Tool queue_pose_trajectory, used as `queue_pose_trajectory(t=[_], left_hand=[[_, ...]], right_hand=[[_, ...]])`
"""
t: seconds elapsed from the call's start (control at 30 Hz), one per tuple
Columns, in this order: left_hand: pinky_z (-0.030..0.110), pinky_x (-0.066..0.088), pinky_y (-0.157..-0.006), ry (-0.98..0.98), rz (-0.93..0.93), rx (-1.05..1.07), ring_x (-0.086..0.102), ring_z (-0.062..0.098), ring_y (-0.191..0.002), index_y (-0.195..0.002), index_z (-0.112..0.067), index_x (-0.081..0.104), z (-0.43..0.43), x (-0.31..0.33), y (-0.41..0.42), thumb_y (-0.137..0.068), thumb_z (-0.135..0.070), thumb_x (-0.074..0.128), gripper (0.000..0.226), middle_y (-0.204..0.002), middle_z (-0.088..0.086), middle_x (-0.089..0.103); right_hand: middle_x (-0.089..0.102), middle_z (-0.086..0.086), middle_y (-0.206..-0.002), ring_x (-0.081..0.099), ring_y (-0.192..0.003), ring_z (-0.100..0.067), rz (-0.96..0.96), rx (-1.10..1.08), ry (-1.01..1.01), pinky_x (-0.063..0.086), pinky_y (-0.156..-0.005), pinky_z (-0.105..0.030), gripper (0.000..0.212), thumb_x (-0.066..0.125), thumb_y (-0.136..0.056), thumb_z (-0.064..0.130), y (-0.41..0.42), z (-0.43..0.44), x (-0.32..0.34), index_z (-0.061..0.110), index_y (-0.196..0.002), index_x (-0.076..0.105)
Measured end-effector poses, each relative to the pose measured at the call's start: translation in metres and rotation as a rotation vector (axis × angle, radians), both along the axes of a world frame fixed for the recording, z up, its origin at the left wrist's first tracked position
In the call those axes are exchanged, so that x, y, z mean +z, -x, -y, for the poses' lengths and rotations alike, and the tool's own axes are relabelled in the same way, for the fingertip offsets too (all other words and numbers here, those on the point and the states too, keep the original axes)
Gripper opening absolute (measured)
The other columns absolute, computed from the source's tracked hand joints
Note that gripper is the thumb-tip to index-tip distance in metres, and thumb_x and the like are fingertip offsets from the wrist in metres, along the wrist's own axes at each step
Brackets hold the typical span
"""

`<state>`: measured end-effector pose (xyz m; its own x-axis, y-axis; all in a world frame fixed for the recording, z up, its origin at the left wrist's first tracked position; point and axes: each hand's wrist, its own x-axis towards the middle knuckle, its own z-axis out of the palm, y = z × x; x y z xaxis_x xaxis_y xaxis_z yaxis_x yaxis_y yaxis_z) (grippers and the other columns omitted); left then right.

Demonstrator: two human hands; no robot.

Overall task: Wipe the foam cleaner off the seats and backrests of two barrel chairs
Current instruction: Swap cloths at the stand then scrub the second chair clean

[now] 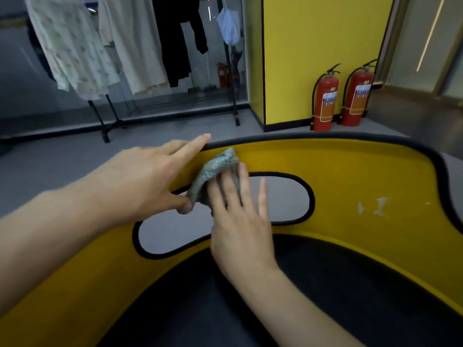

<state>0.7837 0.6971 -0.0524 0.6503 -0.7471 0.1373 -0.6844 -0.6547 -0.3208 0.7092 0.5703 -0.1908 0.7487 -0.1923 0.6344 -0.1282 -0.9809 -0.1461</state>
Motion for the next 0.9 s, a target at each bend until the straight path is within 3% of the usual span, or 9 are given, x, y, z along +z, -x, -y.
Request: queue_pose_trajectory(t=[0.13, 0.27, 0.33, 0.43, 0.57, 0.63, 0.77, 0.9], left_hand=[[0.035, 0.051, -0.088, 0.027, 0.042, -0.03, 0.053, 0.021, -0.132, -0.154, -0.049, -0.015, 0.006, 0.001, -0.004, -0.071, -0.081, 0.061, 0.118, -0.164, -0.018, 0.023], [0.038, 0.05, -0.095, 0.019, 0.009, -0.103, 0.051, 0.021, -0.135, -0.155, -0.048, -0.013, 0.014, 0.006, -0.009, -0.074, -0.076, 0.066, 0.116, -0.164, -0.015, 0.027], [0.039, 0.052, -0.091, 0.0, 0.016, -0.087, 0.055, 0.024, -0.129, -0.153, -0.048, -0.017, 0.016, 0.005, -0.012, -0.075, -0.074, 0.068, 0.118, -0.164, -0.014, 0.028], [0.028, 0.045, -0.069, -0.027, 0.027, -0.088, 0.059, 0.022, -0.118, -0.153, -0.045, -0.02, 0.017, 0.002, -0.018, -0.073, -0.073, 0.072, 0.125, -0.161, -0.011, 0.032], [0.026, 0.041, -0.06, -0.003, -0.002, -0.11, 0.06, 0.02, -0.106, -0.156, -0.043, -0.014, 0.016, -0.001, -0.022, -0.07, -0.06, 0.082, 0.131, -0.159, -0.009, 0.035], [0.027, 0.045, -0.064, 0.011, -0.036, -0.117, 0.06, 0.021, -0.107, -0.157, -0.043, -0.013, 0.014, 0.002, -0.019, -0.069, -0.063, 0.083, 0.132, -0.161, -0.008, 0.034], [0.038, 0.051, -0.091, -0.021, -0.107, -0.112, 0.057, 0.027, -0.124, -0.156, -0.043, -0.013, 0.011, 0.009, -0.012, -0.073, -0.065, 0.079, 0.126, -0.165, -0.008, 0.027], [0.032, 0.046, -0.087, -0.023, -0.124, -0.113, 0.056, 0.026, -0.126, -0.159, -0.04, -0.01, 0.013, 0.009, -0.01, -0.074, -0.06, 0.081, 0.126, -0.166, -0.007, 0.025]], right_hand=[[0.015, -0.009, -0.167, -0.004, -0.154, -0.037, -0.012, -0.219, 0.031, 0.01, -0.118, -0.068, 0.088, 0.063, -0.08, 0.024, 0.023, 0.055, -0.003, 0.017, -0.159, 0.023], [0.013, -0.014, -0.167, -0.005, -0.154, -0.039, -0.033, -0.421, -0.062, 0.01, -0.119, -0.067, 0.085, 0.058, -0.081, 0.024, 0.037, 0.058, -0.003, 0.011, -0.158, 0.024], [0.007, -0.021, -0.166, -0.008, -0.153, -0.039, -0.021, -0.464, -0.133, 0.008, -0.121, -0.064, 0.086, 0.053, -0.083, 0.025, 0.026, 0.038, 0.002, 0.004, -0.158, 0.018], [-0.004, -0.024, -0.166, -0.019, -0.151, -0.038, 0.015, -0.359, -0.165, 0.0, -0.122, -0.059, 0.088, 0.048, -0.087, 0.031, -0.005, -0.015, 0.006, 0.001, -0.159, 0.008], [0.004, -0.021, -0.167, -0.017, -0.153, -0.035, 0.036, -0.191, -0.18, 0.001, -0.123, -0.056, 0.086, 0.046, -0.082, 0.028, -0.018, -0.054, 0.001, 0.001, -0.158, 0.016], [0.005, -0.016, -0.168, -0.014, -0.154, -0.032, 0.008, -0.191, -0.085, 0.003, -0.123, -0.057, 0.086, 0.05, -0.085, 0.028, -0.008, -0.037, 0.0, 0.007, -0.16, 0.014], [0.002, -0.008, -0.169, -0.013, -0.154, -0.032, -0.055, -0.361, -0.065, 0.004, -0.121, -0.062, 0.09, 0.055, -0.089, 0.033, 0.018, 0.018, -0.001, 0.016, -0.162, 0.006], [0.004, -0.016, -0.168, -0.01, -0.154, -0.035, -0.028, -0.449, -0.155, 0.006, -0.122, -0.06, 0.086, 0.053, -0.089, 0.03, 0.017, 0.016, 0.004, 0.007, -0.16, 0.011]])
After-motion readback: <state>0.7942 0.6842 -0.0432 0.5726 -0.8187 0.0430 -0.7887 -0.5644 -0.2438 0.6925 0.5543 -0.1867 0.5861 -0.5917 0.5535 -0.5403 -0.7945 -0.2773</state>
